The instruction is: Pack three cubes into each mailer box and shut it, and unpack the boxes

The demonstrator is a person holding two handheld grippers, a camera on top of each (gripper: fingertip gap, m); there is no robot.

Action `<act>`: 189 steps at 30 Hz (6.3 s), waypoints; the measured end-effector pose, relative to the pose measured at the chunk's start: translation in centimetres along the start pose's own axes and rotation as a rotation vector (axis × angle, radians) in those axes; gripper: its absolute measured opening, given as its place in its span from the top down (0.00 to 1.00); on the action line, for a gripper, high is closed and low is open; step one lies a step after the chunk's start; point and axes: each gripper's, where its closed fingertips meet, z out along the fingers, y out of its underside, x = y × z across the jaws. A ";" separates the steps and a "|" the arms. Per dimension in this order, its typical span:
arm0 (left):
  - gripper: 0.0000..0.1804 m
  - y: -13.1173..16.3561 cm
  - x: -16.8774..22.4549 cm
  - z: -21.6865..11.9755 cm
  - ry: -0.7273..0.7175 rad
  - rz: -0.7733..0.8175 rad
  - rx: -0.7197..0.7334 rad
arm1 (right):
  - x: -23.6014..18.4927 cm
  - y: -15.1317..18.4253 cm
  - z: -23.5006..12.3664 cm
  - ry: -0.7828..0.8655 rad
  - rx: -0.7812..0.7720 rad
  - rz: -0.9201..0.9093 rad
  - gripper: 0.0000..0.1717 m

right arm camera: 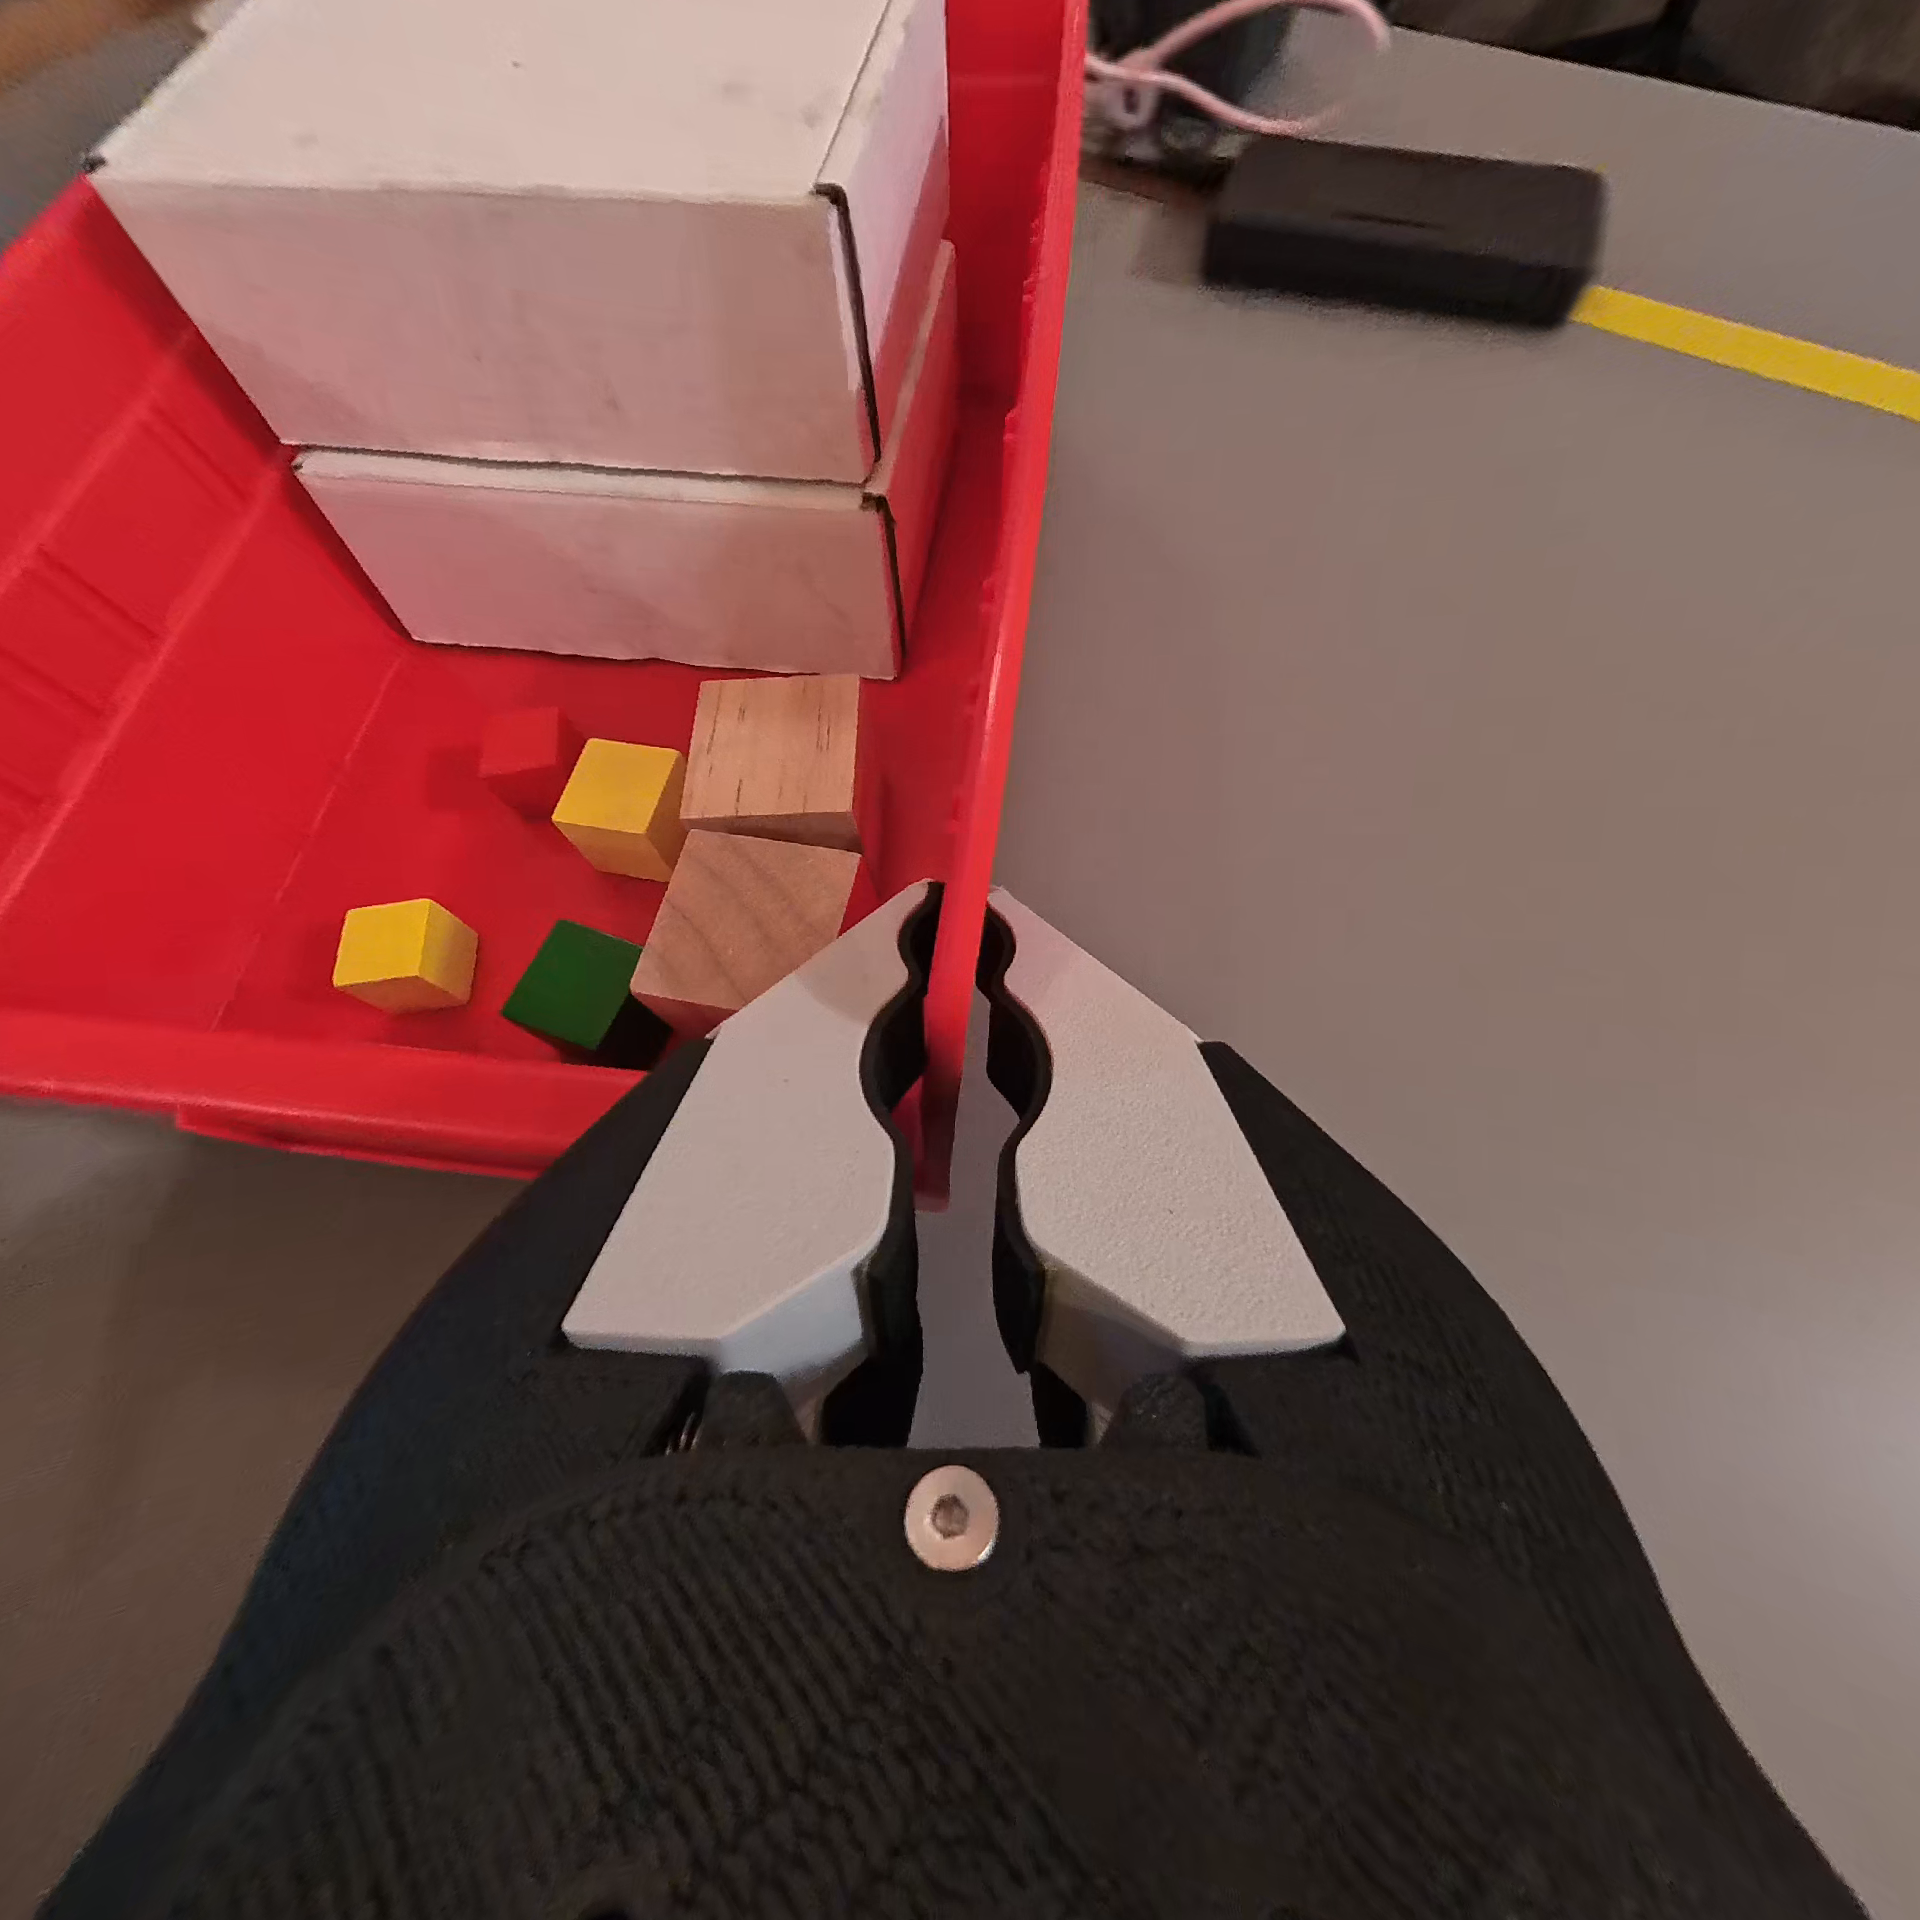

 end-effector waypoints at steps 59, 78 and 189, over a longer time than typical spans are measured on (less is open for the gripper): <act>0.98 -10.8 47.6 6.8 0.966 0.481 0.059 | 23.0 0.1 -20.5 0.874 0.755 -0.311 0.65; 0.37 -14.2 32.5 1.0 0.689 0.244 0.398 | 21.4 0.4 -21.6 0.895 0.781 -0.300 0.62; 0.74 1.4 -15.4 -0.2 -0.594 0.151 0.126 | 18.7 7.2 -20.5 0.951 0.335 -0.234 0.87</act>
